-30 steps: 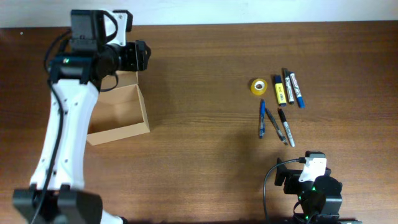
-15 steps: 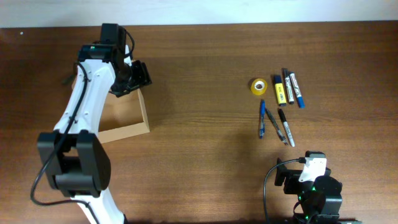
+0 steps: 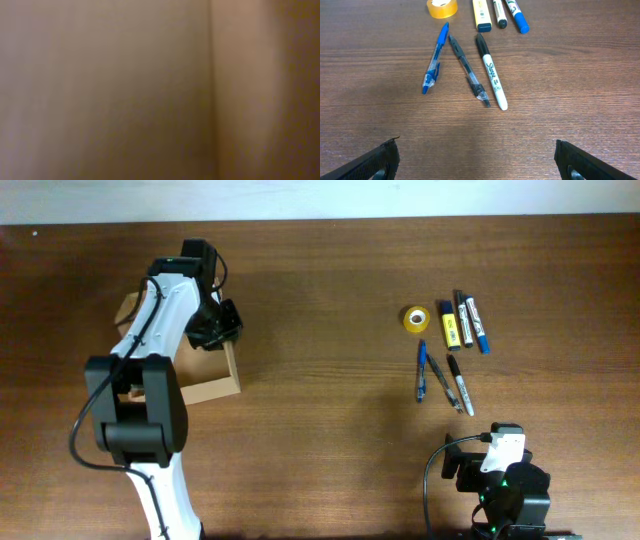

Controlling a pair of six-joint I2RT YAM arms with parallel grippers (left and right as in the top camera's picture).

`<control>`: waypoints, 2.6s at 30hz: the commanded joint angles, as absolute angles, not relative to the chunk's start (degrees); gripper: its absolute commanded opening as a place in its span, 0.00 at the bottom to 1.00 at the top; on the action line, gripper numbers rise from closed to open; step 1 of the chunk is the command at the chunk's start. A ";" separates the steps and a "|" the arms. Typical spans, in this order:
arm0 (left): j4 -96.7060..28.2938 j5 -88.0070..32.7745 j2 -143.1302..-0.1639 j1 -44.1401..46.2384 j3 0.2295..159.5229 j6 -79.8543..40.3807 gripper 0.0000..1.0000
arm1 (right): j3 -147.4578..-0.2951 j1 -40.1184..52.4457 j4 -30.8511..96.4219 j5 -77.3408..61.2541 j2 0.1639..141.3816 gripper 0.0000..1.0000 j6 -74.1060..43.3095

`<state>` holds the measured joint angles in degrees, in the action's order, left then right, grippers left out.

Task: Pack container

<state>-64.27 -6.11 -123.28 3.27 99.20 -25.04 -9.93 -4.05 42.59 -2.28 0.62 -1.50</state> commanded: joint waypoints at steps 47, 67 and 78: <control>-66.46 0.82 -136.99 36.34 126.91 -35.81 0.02 | -9.30 -4.54 42.63 -2.55 0.19 0.99 -2.00; -73.17 0.03 -138.85 33.67 141.73 -30.81 0.70 | -9.30 -4.54 42.63 -2.55 0.19 0.99 -2.02; -87.94 0.23 -138.85 26.22 163.09 -26.81 0.70 | -9.30 -4.54 42.63 -2.55 0.19 0.99 -2.00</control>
